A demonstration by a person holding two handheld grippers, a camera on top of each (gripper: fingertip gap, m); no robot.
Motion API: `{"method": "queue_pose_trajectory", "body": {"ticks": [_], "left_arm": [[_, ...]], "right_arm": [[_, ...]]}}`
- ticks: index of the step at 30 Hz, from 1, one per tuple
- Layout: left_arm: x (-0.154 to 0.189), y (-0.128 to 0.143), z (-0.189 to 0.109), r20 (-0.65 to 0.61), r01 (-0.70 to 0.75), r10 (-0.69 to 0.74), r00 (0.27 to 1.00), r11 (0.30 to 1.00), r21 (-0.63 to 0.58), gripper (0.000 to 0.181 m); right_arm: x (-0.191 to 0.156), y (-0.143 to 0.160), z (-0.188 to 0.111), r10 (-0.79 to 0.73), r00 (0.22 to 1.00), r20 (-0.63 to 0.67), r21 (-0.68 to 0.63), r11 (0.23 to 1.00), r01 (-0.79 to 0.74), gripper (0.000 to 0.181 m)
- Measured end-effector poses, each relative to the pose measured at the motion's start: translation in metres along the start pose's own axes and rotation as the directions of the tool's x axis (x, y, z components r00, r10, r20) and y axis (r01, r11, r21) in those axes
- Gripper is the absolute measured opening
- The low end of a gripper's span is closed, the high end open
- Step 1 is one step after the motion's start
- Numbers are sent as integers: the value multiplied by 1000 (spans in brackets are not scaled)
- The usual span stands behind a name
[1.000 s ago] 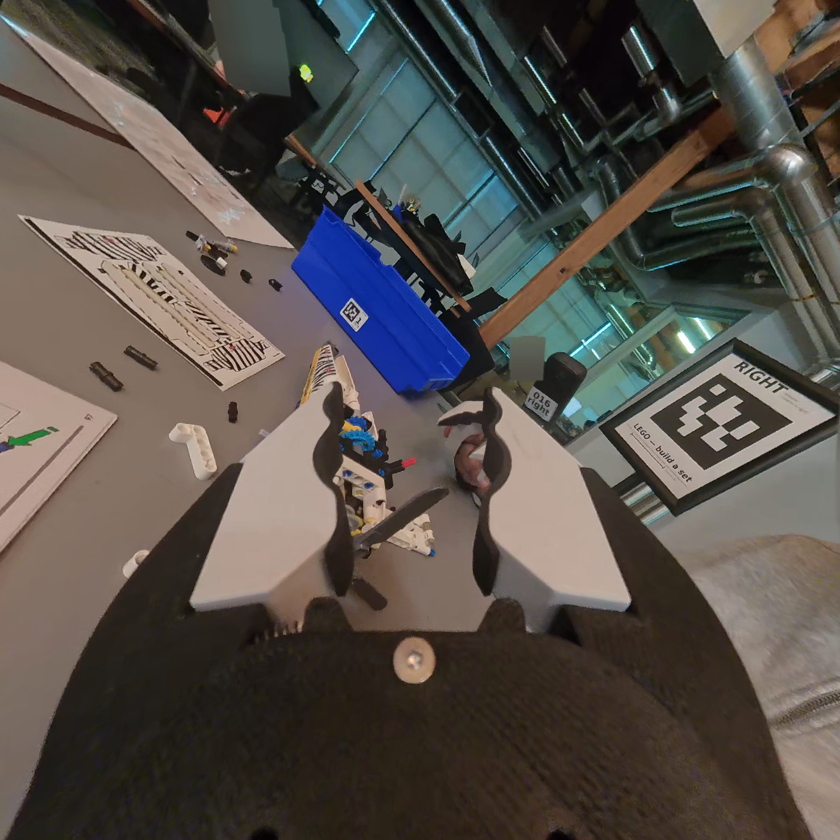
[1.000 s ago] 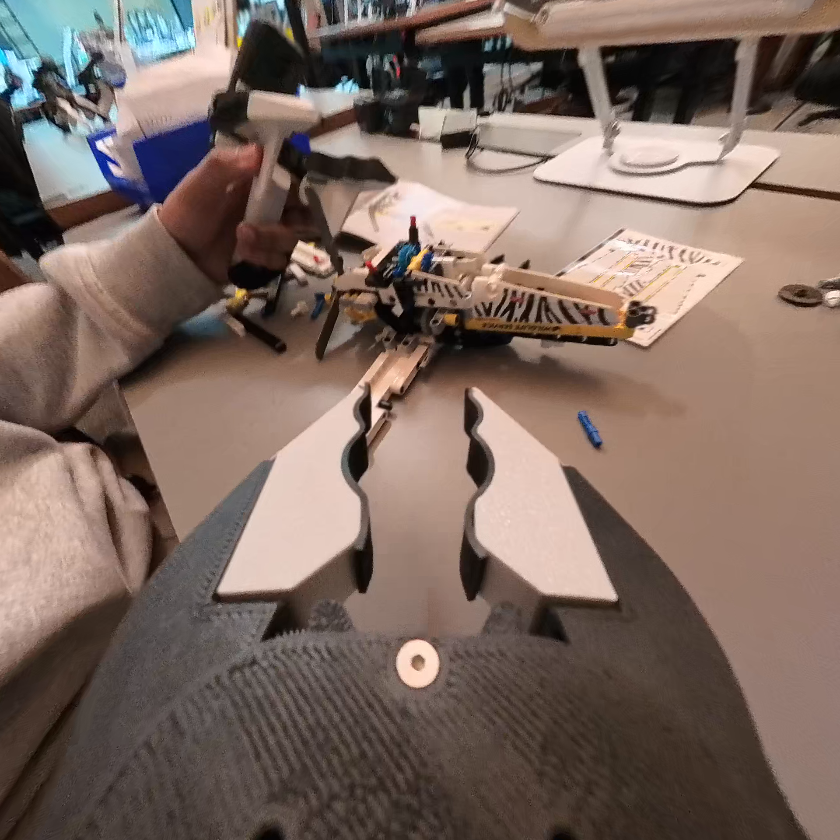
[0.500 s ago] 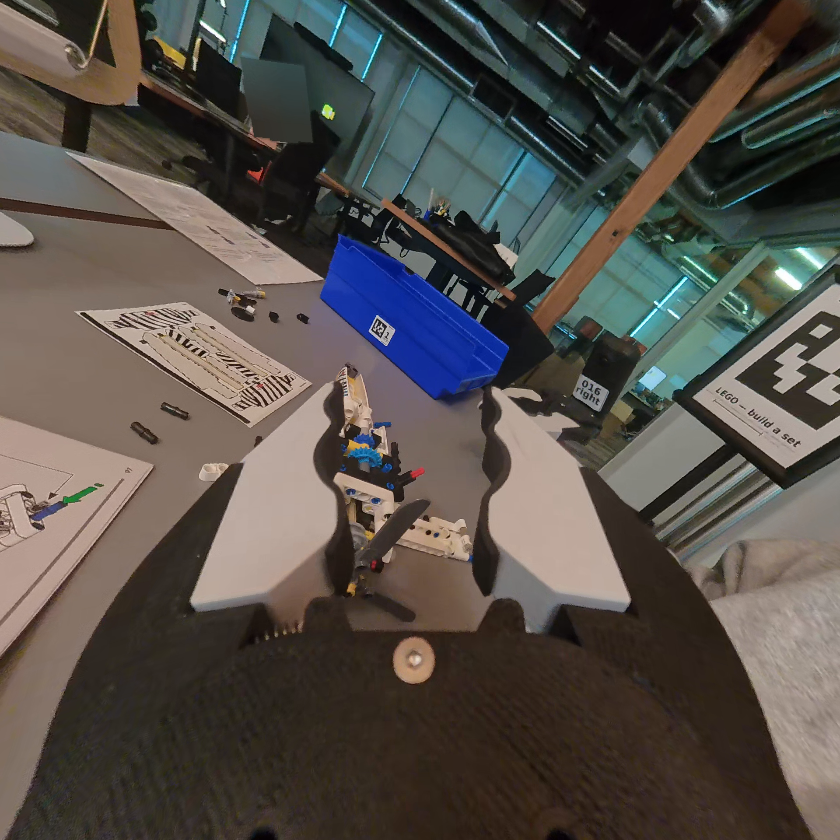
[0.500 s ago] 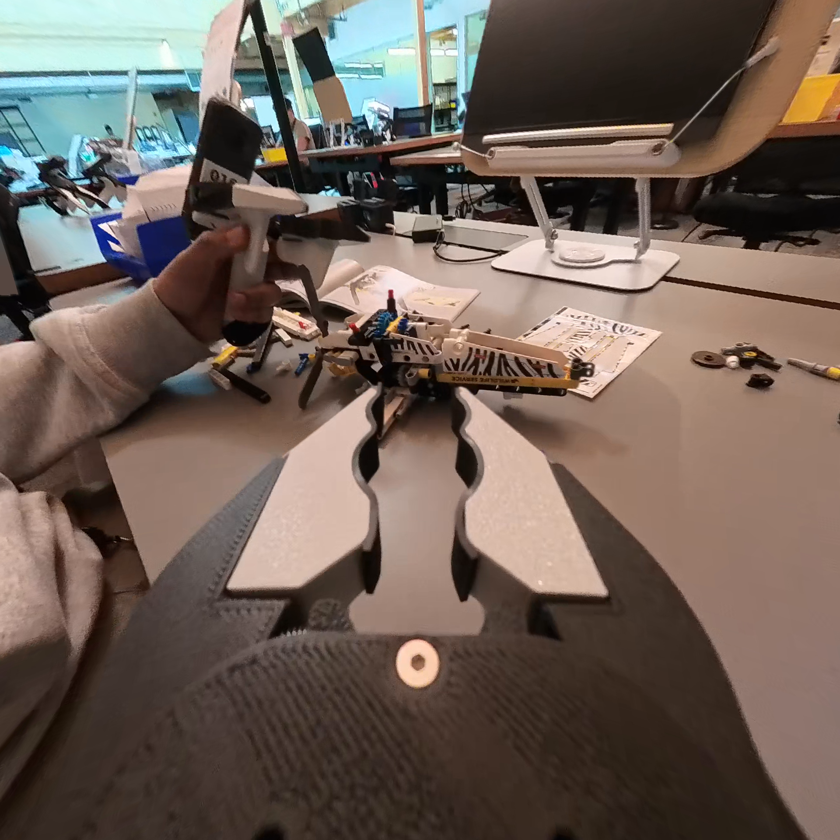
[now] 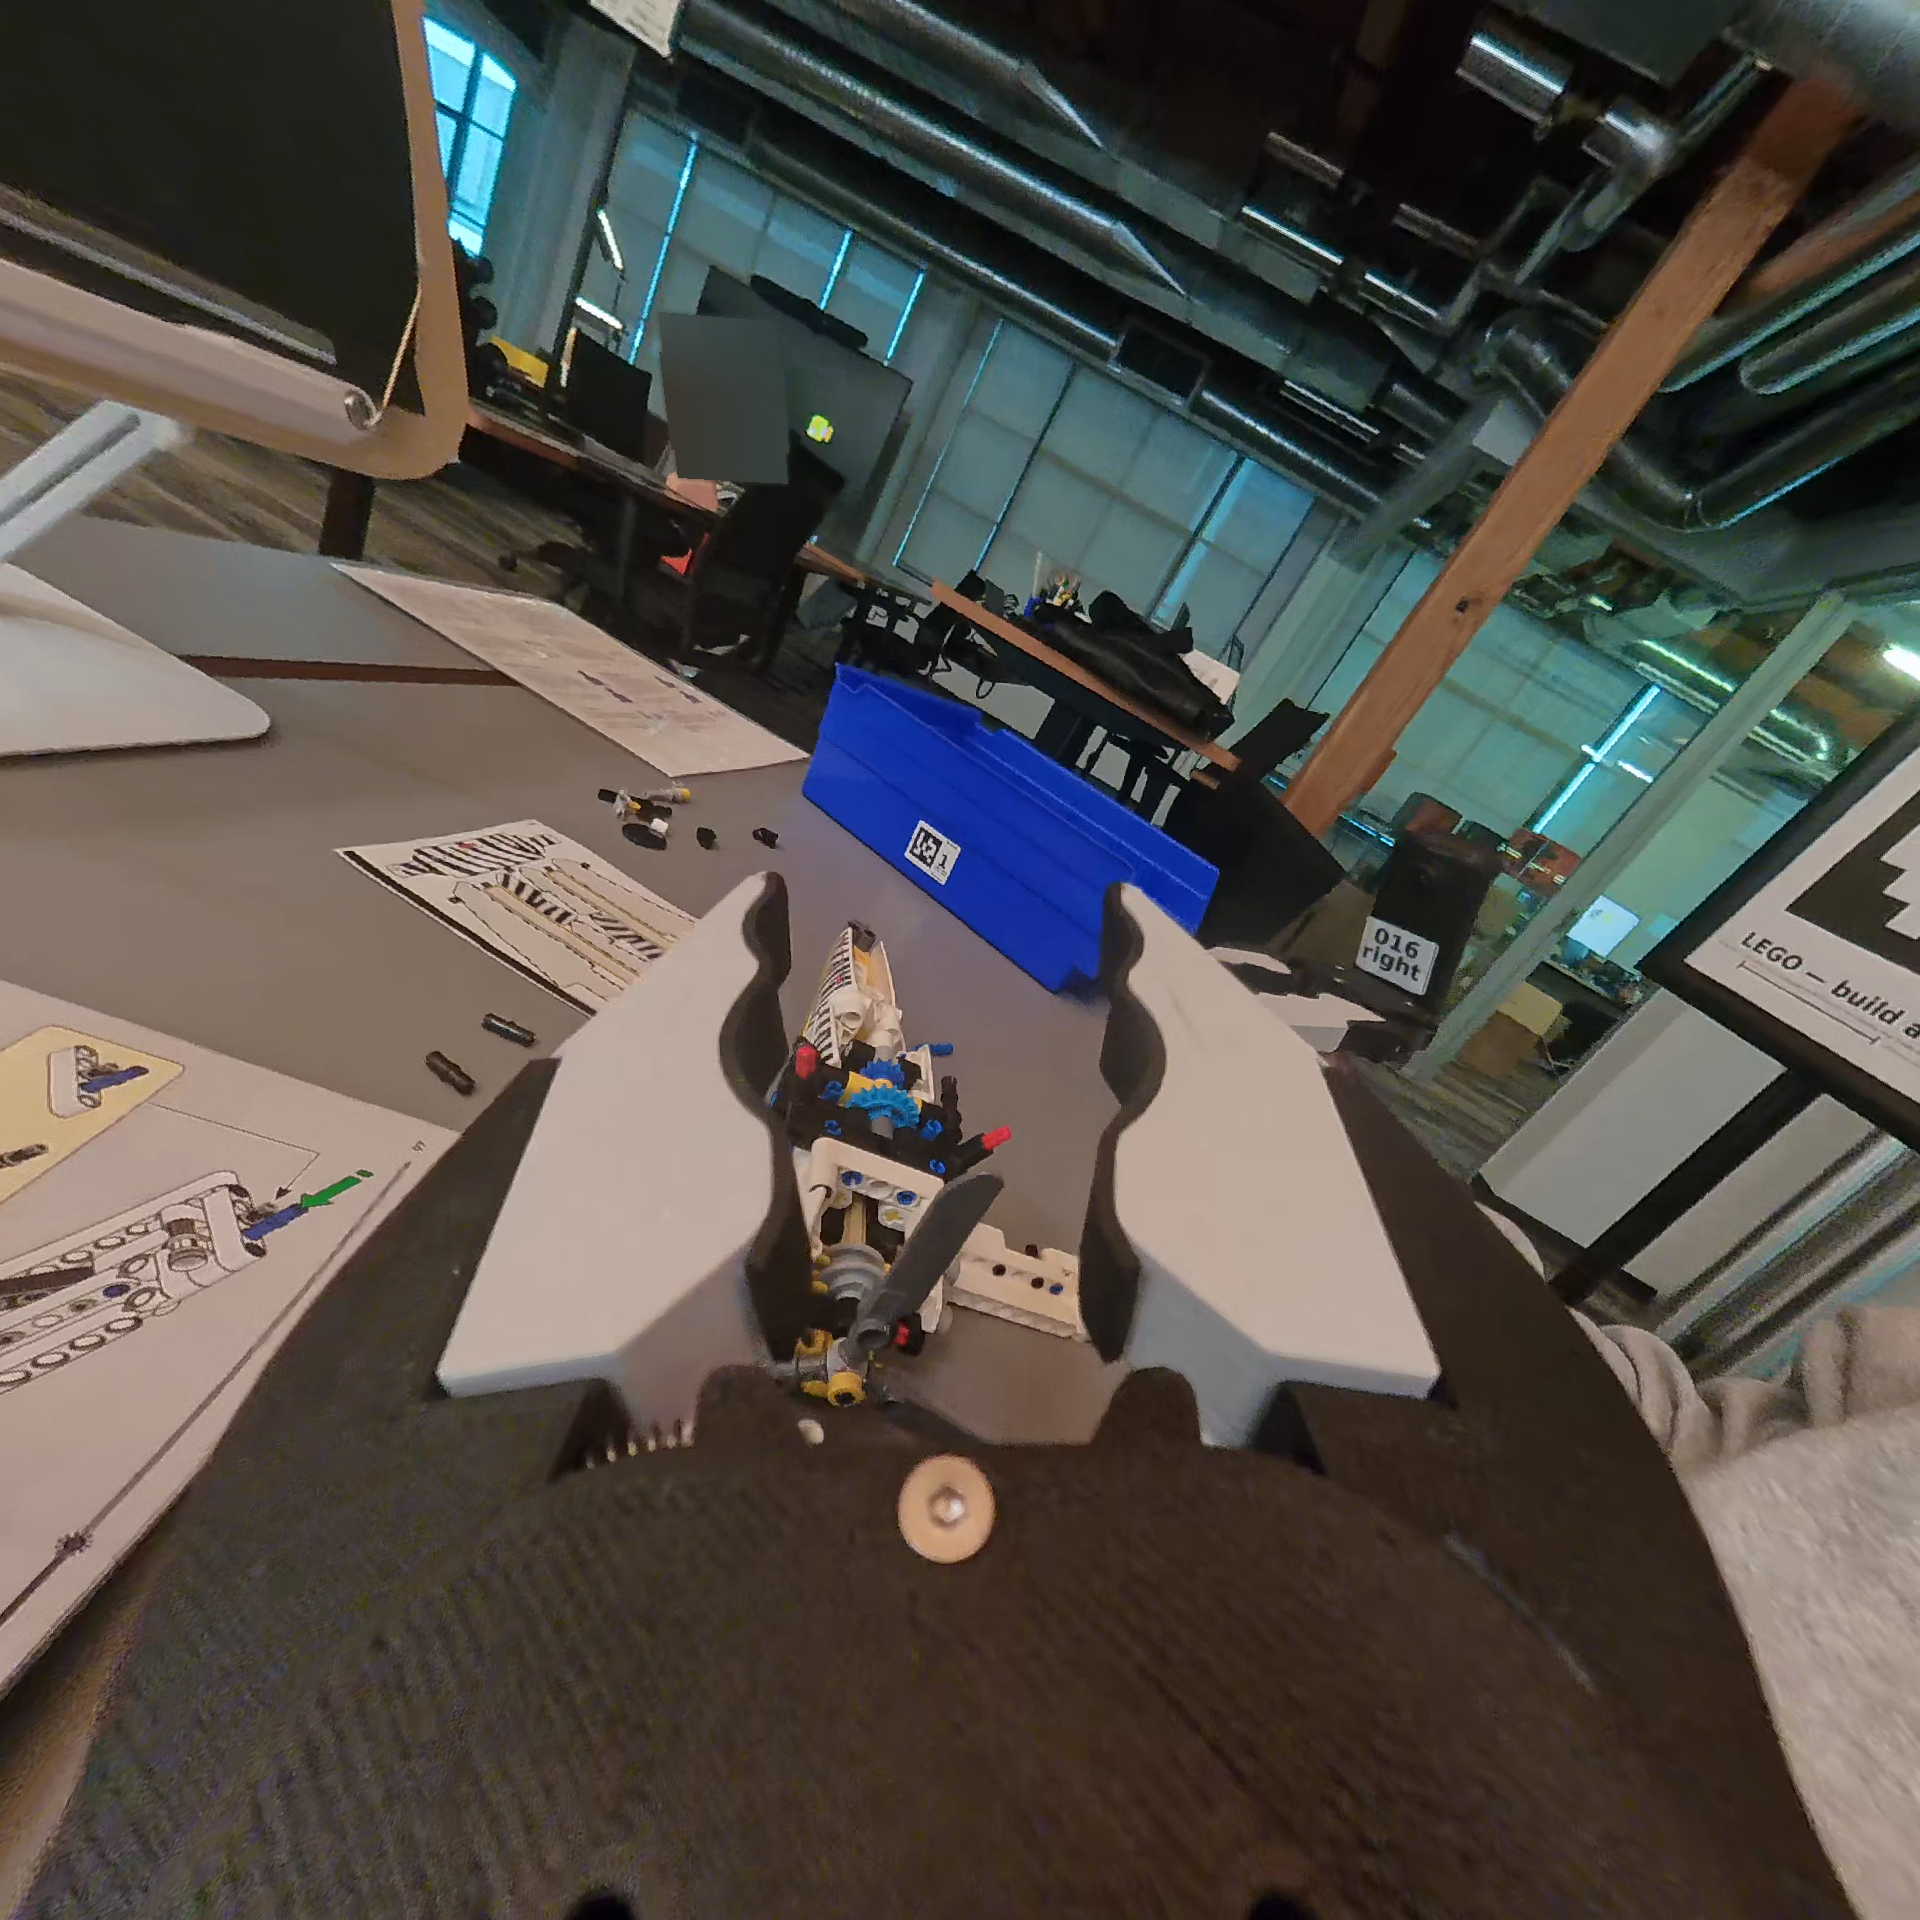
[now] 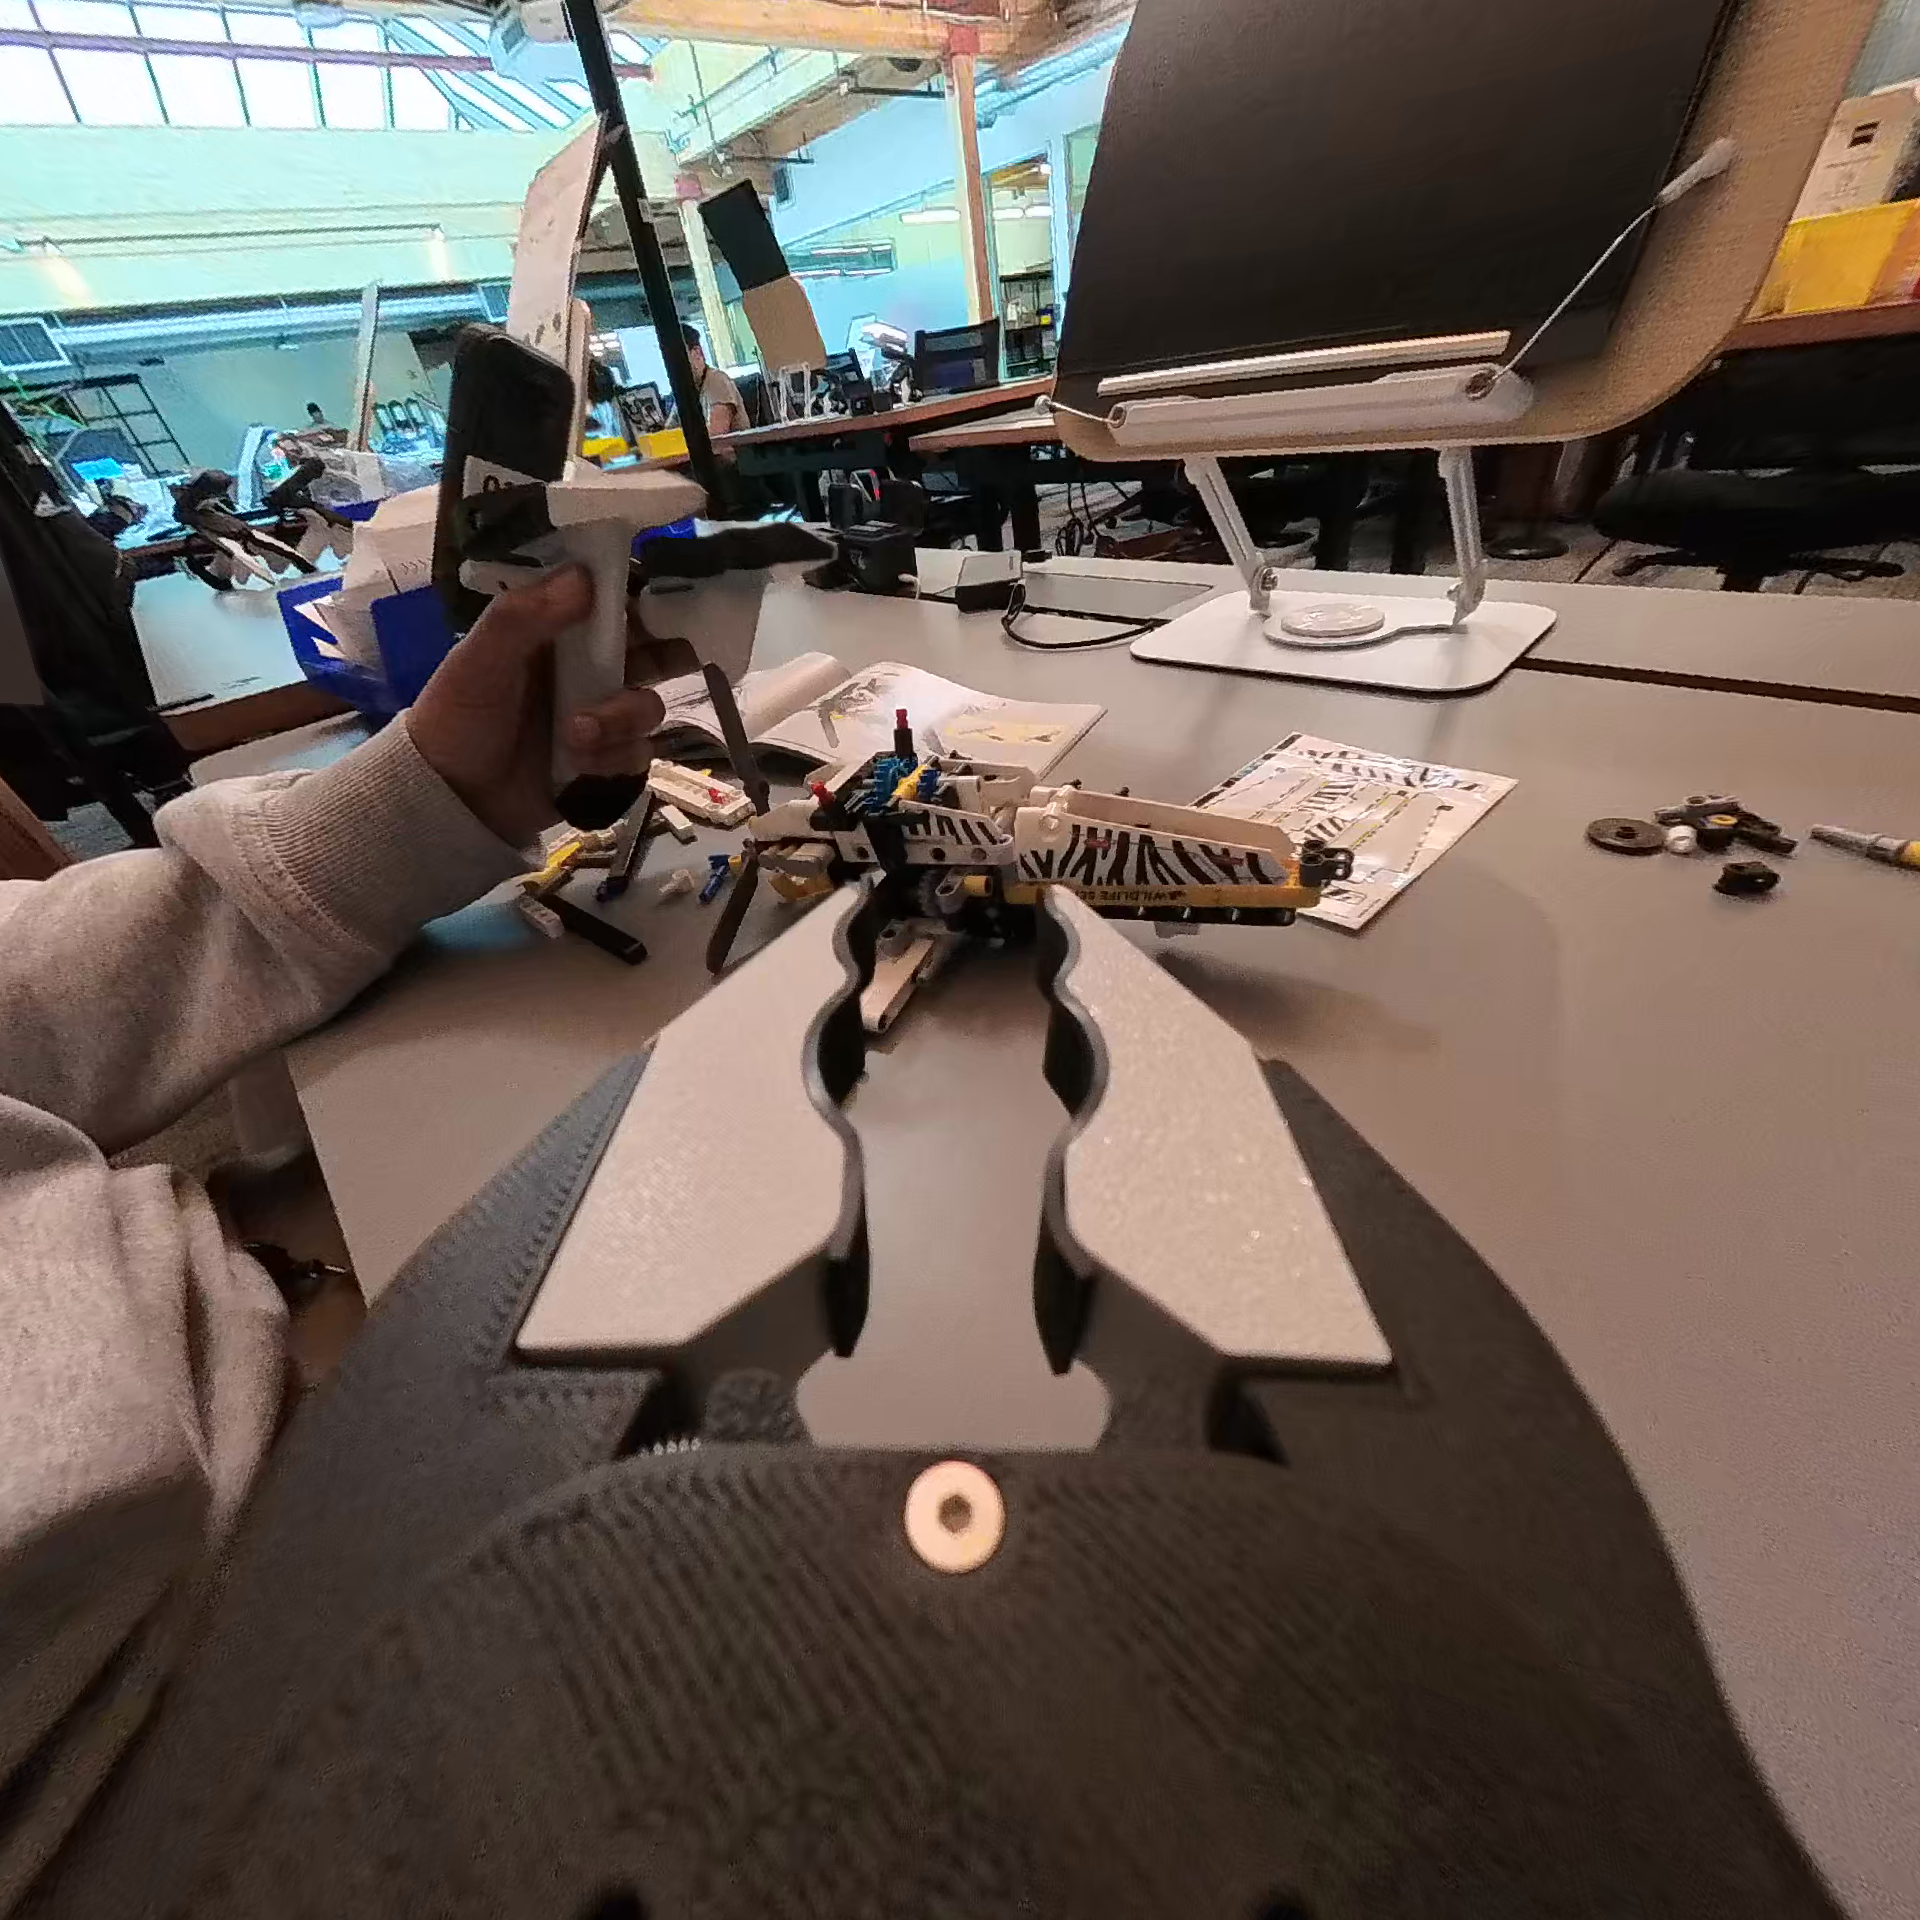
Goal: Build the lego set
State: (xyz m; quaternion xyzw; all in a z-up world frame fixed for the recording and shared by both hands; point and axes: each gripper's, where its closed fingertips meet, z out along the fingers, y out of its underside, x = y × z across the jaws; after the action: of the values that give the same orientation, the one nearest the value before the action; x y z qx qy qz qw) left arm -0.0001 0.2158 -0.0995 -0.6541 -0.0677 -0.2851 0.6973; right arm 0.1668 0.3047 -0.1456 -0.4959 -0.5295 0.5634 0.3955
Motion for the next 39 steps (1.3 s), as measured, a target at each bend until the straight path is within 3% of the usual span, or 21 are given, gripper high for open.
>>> {"method": "queue_pose_trajectory", "body": {"ticks": [6, 11, 14, 18, 20, 21, 23, 24, 26, 27, 28, 29, 35, 37, 39], "left_arm": [[8, -15, -11, 7, -86, 85, 996, 994, 62, 41], [5, -32, -43, 97, -175, 165, 982, 979, 109, 37], [-1, -45, -85, 193, -231, 203, 960, 964, 134, 37], [-6, -83, -163, 375, -309, 187, 908, 903, 298, 34], [-17, -88, -196, 488, -326, 139, 862, 889, 323, 20], [-22, -85, -208, 536, -339, 128, 834, 887, 315, 5], [-35, -77, -228, 627, -369, 128, 768, 889, 270, 0], [-45, -69, -235, 668, -362, 122, 734, 902, 234, 0], [-59, -56, -239, 681, -318, 90, 726, 923, 218, 0], [-61, -53, -239, 663, -283, 56, 747, 928, 241, 0], [-62, -53, -238, 643, -257, 31, 765, 930, 262, 0], [-63, -53, -240, 642, -255, 28, 767, 930, 265, 0], [-78, -44, -249, 824, -394, 188, 535, 918, 46, 0], [-79, -44, -248, 830, -408, 201, 521, 912, 36, 0], [-80, -45, -247, 814, -389, 176, 553, 919, 66, 0]], "right_arm": [[1, 3, 2, -8, 1000, -16, -21, 1000, 8, 29], [2, 9, 7, -31, 999, -40, -68, 997, 28, 30], [4, 7, 5, -52, 996, -70, -54, 997, 48, 32], [12, -4, -5, -71, 984, -161, 21, 997, 75, 27], [17, -8, -11, -84, 971, -226, 51, 994, 98, 27], [22, -10, -15, -101, 954, -283, 57, 991, 121, 27], [44, -12, -31, -229, 841, -489, -12, 966, 257, 36], [59, -11, -45, -353, 717, -602, -114, 926, 360, 40], [73, -11, -68, -593, 386, -707, -341, 764, 548, 31], [70, -14, -71, -671, 225, -707, -417, 651, 634, 21], [62, -12, -67, -738, 119, -664, -474, 538, 697, 8], [57, -4, -58, -788, 98, -608, -503, 478, 720, 0], [61, 0, -55, -788, 154, -596, -498, 514, 699, 0], [63, 6, -51, -812, 154, -563, -529, 497, 687, 0], [67, 11, -49, -828, 149, -541, -559, 486, 672, 0]]}}
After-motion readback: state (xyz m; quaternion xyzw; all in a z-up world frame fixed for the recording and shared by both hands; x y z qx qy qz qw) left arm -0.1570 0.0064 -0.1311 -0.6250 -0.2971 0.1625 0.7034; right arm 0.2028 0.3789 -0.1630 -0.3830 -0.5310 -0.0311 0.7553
